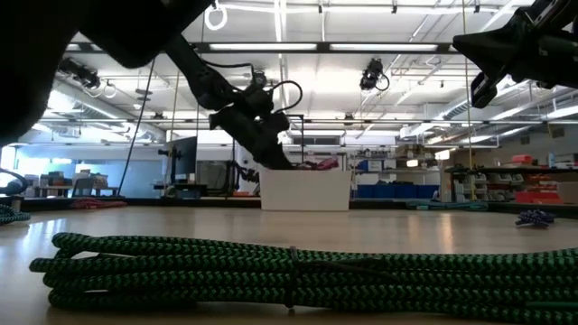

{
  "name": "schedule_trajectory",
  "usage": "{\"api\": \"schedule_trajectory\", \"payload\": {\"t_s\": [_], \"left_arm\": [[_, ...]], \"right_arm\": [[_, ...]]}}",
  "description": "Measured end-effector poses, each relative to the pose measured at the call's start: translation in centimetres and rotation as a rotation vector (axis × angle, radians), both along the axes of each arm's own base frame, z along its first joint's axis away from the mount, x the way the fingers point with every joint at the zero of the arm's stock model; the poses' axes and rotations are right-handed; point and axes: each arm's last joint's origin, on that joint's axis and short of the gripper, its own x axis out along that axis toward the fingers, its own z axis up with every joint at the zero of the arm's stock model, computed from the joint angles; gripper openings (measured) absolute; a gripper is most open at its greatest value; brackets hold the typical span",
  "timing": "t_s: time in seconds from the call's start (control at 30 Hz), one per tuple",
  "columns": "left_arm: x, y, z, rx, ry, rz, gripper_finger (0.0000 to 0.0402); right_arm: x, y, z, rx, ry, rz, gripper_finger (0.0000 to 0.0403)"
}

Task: Pick and place USB-C Cables
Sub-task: Put the right red charger cable into the white bin, then put the blue charger cable into the white bin

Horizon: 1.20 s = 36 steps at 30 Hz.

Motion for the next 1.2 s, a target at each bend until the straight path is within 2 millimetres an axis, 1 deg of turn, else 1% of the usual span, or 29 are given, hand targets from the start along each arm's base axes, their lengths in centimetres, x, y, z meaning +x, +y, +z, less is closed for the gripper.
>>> {"api": "schedule_trajectory", "payload": {"t_s": [0.17,0.23,0.3,0.33,0.4,0.53,0.63,0.67,0.73,0.83,0.9,1.07,1.2], "left_arm": [[0.0,0.1,0.1,0.041,0.003,0.000,0.0087],[0.0,0.1,0.3,0.053,0.000,-0.009,0.0106],[-0.1,0.2,1.0,0.055,0.002,-0.006,0.0128],[0.0,0.3,1.7,0.064,-0.007,-0.005,0.0139],[-0.1,0.2,3.6,0.066,-0.018,0.001,0.0159],[-0.7,-0.8,8.3,0.057,-0.052,0.011,0.0181],[-1.7,-2.5,11.5,0.051,-0.088,-0.021,0.0180],[-2.1,-3.3,12.3,0.038,-0.101,-0.036,0.0177],[-2.8,-4.8,13.2,0.019,-0.132,-0.070,0.0168],[-3.6,-7.2,13.0,-0.009,-0.160,-0.095,0.0153],[-4.0,-8.8,12.3,-0.012,-0.194,-0.110,0.0143],[-5.2,-12.2,9.4,-0.023,-0.301,-0.074,0.0121],[-6.1,-14.5,7.7,-0.015,-0.364,-0.009,0.0114]], "right_arm": [[0.0,0.0,0.0,0.000,0.000,0.000,0.0010],[0.0,0.0,0.0,0.000,0.000,0.000,0.0010],[0.0,0.0,0.0,0.000,0.000,0.000,0.0010],[0.0,0.0,0.0,0.000,0.000,0.000,0.0010],[0.0,0.0,0.0,0.000,0.000,0.000,0.0010],[0.0,0.0,0.0,0.000,0.000,0.000,0.0010],[0.0,0.0,0.0,0.000,0.000,0.000,0.0010],[0.0,0.0,0.0,0.000,0.001,0.000,0.0010],[0.0,0.0,0.0,0.000,0.000,0.000,0.0010],[0.0,0.0,0.0,0.002,0.000,-0.006,0.0010],[0.0,0.0,0.0,0.003,-0.001,-0.012,0.0010],[0.0,0.0,0.0,0.004,0.000,-0.011,0.0010],[0.0,0.0,0.1,0.004,-0.009,-0.010,0.0010]]}}
